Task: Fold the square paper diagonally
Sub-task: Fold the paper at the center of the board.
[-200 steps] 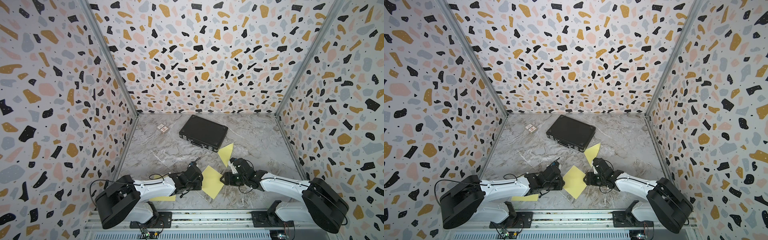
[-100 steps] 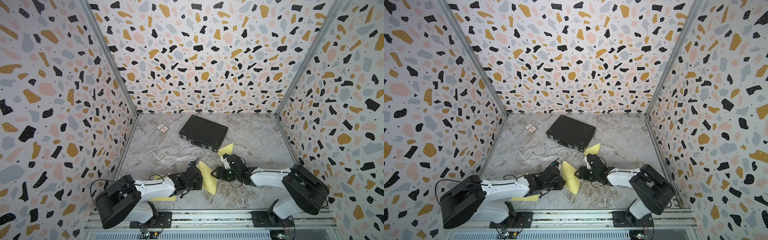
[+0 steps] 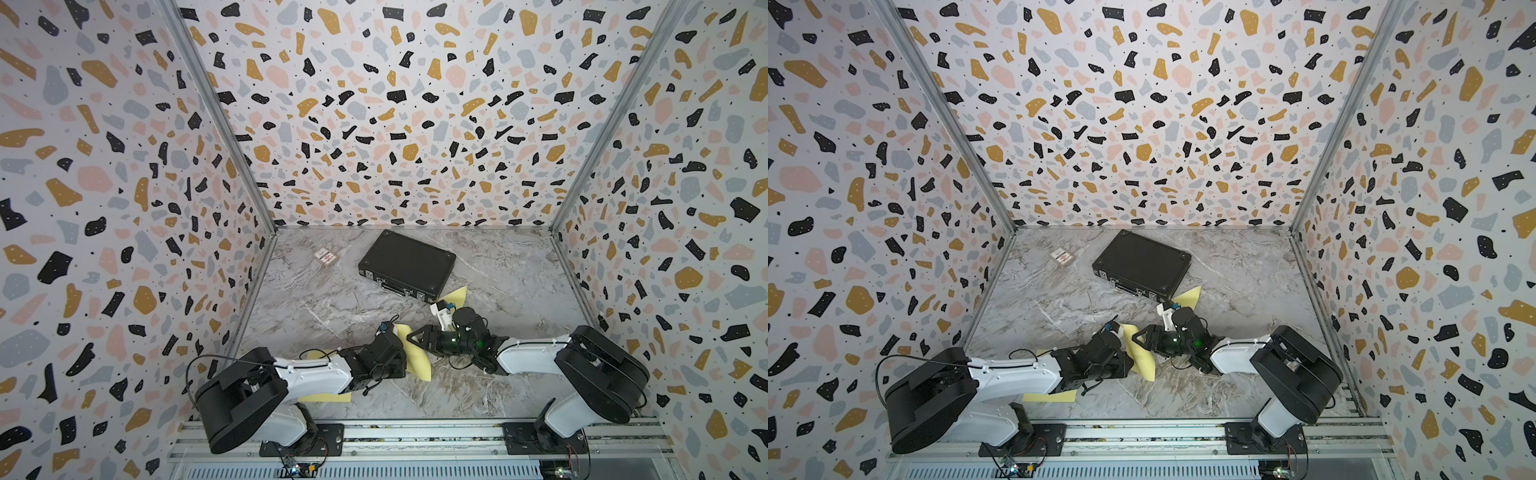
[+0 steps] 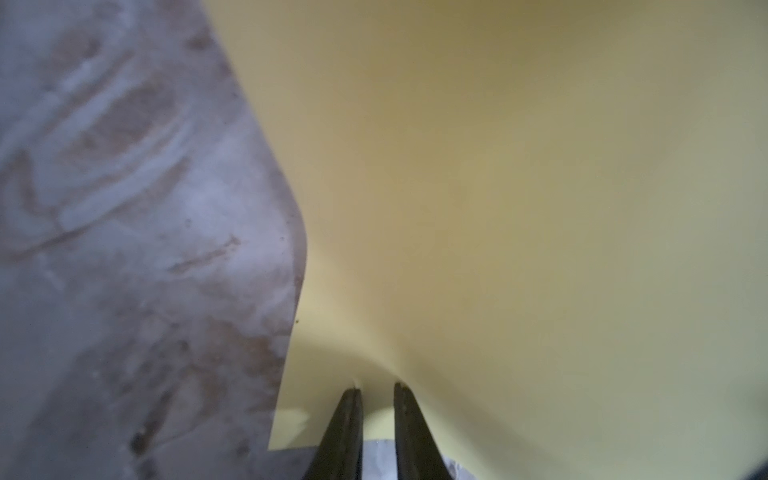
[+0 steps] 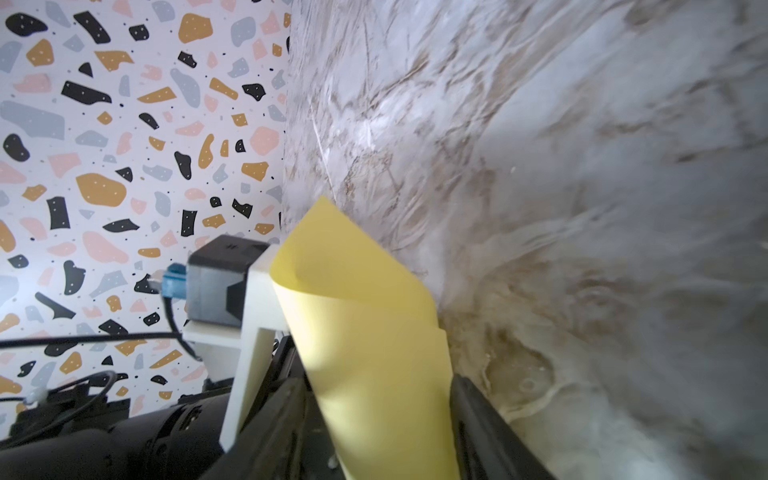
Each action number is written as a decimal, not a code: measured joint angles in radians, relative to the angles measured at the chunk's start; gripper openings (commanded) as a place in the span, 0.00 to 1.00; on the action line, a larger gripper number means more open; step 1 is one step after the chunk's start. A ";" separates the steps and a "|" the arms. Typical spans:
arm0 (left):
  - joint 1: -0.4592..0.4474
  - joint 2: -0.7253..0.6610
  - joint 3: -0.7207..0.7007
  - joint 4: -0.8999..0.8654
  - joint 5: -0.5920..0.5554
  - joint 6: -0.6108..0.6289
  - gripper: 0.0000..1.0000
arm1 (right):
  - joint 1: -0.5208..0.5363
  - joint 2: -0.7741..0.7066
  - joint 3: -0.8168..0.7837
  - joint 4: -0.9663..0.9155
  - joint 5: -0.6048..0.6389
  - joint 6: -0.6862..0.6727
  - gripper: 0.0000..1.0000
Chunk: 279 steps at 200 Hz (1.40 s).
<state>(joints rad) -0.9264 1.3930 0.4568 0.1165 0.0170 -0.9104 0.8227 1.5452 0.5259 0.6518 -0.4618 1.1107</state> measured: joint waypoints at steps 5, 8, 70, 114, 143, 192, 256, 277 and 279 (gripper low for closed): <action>0.000 0.000 0.000 0.002 0.000 -0.001 0.20 | 0.006 -0.007 0.000 0.000 0.000 0.000 0.61; 0.000 0.001 0.000 0.002 0.000 -0.002 0.20 | 0.011 -0.015 0.000 0.000 0.002 0.001 0.61; 0.000 0.010 0.000 0.019 -0.002 -0.004 0.19 | 0.054 -0.220 -0.001 -0.048 0.048 -0.009 0.62; 0.000 0.010 0.000 0.019 -0.008 -0.010 0.18 | 0.059 -0.181 -0.001 -0.115 0.098 -0.043 0.62; -0.001 0.010 -0.001 0.019 -0.011 -0.014 0.16 | 0.058 -0.095 0.005 -0.161 0.113 -0.075 0.61; -0.007 0.008 -0.005 0.020 -0.023 -0.017 0.16 | 0.058 -0.144 0.122 -0.507 0.260 -0.222 0.62; -0.103 0.085 0.103 -0.099 -0.142 0.029 0.16 | -0.013 -0.181 0.151 -0.818 0.409 -0.348 0.60; -0.143 0.128 0.141 -0.117 -0.180 0.055 0.16 | -0.042 -0.183 0.117 -0.847 0.409 -0.357 0.61; -0.146 0.132 0.144 -0.116 -0.183 0.056 0.16 | -0.044 -0.183 0.113 -0.849 0.409 -0.358 0.61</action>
<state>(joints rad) -1.0725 1.5246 0.6006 0.0006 -0.1658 -0.8539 0.7784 1.3621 0.6388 -0.1970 -0.0528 0.7528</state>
